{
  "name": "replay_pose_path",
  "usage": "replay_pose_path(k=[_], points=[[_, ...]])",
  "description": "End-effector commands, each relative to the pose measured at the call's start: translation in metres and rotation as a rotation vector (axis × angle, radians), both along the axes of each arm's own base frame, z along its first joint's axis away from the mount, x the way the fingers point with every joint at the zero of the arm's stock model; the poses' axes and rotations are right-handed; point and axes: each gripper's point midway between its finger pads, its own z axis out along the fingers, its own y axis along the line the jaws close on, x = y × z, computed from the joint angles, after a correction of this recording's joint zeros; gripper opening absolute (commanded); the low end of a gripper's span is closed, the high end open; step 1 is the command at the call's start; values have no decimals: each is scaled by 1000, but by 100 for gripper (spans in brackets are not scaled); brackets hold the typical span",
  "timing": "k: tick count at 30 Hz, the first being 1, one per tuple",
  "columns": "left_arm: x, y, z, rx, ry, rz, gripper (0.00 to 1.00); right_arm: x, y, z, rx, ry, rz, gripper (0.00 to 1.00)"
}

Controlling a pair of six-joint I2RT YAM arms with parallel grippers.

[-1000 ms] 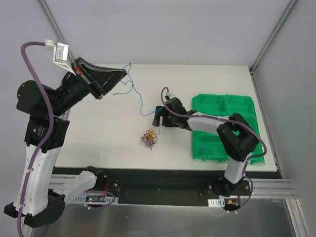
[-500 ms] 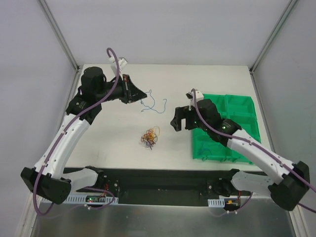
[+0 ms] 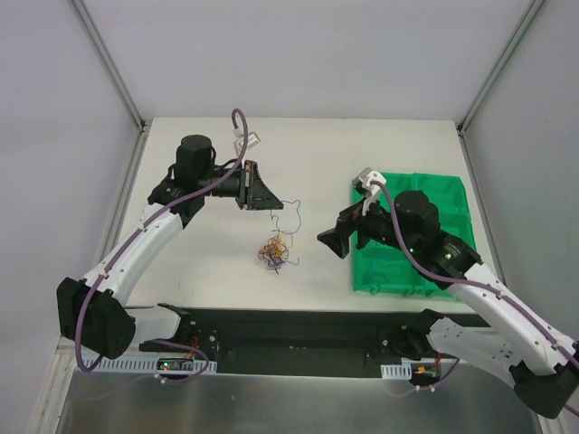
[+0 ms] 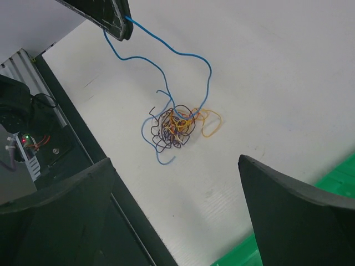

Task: Untangle the cables

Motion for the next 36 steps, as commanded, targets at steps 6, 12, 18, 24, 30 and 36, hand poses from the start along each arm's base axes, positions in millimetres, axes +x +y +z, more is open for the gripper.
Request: replay_pose_path(k=[6, 12, 18, 24, 30, 36], points=[[-18, -5, 27, -94, -79, -82, 0, 38, 48, 62, 2, -302, 126, 96], [-21, -8, 28, -100, -65, -97, 0, 45, 86, 72, -4, -351, 222, 96], [-20, -8, 28, -100, -36, -74, 0, 35, 125, 61, 22, -345, 286, 96], [-12, -8, 26, -95, 9, -10, 0, 55, 140, 36, -19, -373, 41, 97], [-3, -8, 17, -84, 75, 49, 0, 79, 138, 29, -15, -350, -213, 73], [0, -6, 15, -82, 84, 61, 0, 72, 136, 21, 16, -335, -208, 53]])
